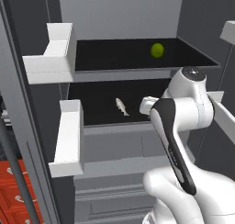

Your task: Take the cheese, fish, and lime from the fridge and place them on the plate on the dining counter to create an appetizer plate.

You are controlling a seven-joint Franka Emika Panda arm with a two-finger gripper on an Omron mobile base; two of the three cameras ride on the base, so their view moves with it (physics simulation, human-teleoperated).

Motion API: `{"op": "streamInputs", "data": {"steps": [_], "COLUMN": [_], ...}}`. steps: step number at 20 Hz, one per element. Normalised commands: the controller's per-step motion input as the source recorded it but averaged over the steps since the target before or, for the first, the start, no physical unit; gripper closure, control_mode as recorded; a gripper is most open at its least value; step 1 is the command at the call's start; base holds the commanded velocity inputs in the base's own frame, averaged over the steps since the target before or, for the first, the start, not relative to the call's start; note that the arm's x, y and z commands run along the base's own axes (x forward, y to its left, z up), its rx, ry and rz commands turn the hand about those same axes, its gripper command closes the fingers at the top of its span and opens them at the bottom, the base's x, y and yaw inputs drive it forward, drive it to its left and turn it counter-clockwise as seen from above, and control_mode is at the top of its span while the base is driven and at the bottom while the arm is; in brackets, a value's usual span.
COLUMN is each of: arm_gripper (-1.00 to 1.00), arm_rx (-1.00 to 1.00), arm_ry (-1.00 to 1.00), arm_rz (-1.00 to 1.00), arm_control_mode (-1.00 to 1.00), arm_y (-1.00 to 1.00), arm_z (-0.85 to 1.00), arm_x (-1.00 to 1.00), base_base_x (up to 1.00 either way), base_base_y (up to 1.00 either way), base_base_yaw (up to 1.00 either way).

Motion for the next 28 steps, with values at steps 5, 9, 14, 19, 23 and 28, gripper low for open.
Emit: {"op": "streamInputs", "data": {"steps": [5, 9, 14, 19, 23, 28], "arm_gripper": [-1.00, -1.00, -1.00, -1.00, -1.00, -1.00], "arm_rx": [0.00, 0.00, 0.00, -0.07, -0.14, -0.07], "arm_ry": [0.01, 0.04, 0.01, -0.08, -0.25, -0.22], "arm_rz": [0.02, 0.12, 0.21, 0.08, 0.00, 0.00], "arm_control_mode": [-1.00, -1.00, -1.00, -1.00, -1.00, -1.00], "arm_y": [0.08, 0.16, 0.12, 0.16, 0.22, 0.14], "arm_z": [-0.12, -0.26, -0.15, -0.06, 0.00, -0.03], "arm_x": [0.00, 0.20, 0.37, 0.39, 0.14, 0.01], "base_base_x": [0.00, 0.00, 0.00, 0.00, 0.00, 0.00], "base_base_y": [0.10, 0.00, 0.00, 0.00, 0.00, 0.00], "base_base_yaw": [0.00, 0.00, 0.00, 0.00, 0.00, 0.00]}}
